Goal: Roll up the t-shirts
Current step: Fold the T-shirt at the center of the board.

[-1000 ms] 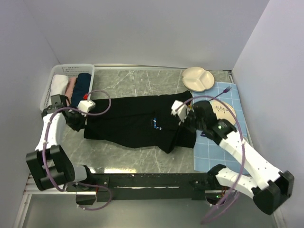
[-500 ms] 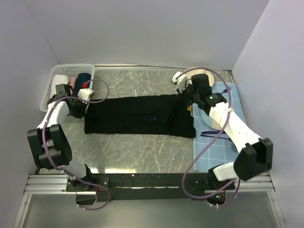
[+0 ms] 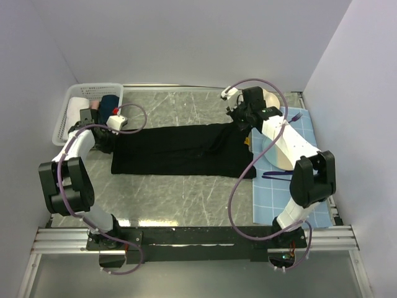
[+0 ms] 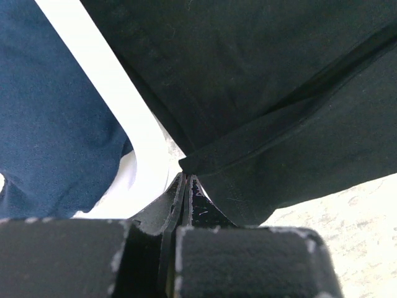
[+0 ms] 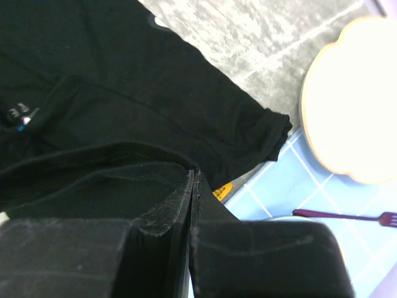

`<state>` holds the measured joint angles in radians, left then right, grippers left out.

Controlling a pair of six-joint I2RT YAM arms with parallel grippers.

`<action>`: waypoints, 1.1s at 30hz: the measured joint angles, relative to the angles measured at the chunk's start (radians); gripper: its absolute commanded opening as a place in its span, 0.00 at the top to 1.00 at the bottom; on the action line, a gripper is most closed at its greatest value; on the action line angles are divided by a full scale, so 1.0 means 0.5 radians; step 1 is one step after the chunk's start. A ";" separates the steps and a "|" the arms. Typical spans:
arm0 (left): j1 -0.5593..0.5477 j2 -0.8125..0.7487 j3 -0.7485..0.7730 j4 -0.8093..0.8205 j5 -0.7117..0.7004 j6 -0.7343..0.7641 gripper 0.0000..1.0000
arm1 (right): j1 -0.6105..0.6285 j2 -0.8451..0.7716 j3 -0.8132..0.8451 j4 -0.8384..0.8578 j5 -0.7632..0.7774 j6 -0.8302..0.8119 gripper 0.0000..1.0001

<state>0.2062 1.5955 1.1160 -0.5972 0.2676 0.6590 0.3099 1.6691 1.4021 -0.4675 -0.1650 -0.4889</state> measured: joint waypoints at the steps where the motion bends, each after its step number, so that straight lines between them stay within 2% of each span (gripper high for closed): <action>1: -0.002 0.000 -0.002 0.002 -0.008 -0.003 0.99 | -0.007 0.024 0.014 0.000 0.007 0.009 1.00; 22: -0.002 -0.001 -0.092 0.050 -0.185 -0.100 0.99 | -0.034 0.510 0.473 -0.006 0.101 0.056 1.00; 33: -0.002 0.000 -0.092 0.068 -0.202 -0.143 0.98 | -0.091 0.531 0.521 0.050 0.142 0.056 1.00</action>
<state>0.2050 1.5955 1.0698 -0.5632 0.1665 0.5877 0.2646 1.9347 1.6627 -0.4423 -0.0940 -0.4610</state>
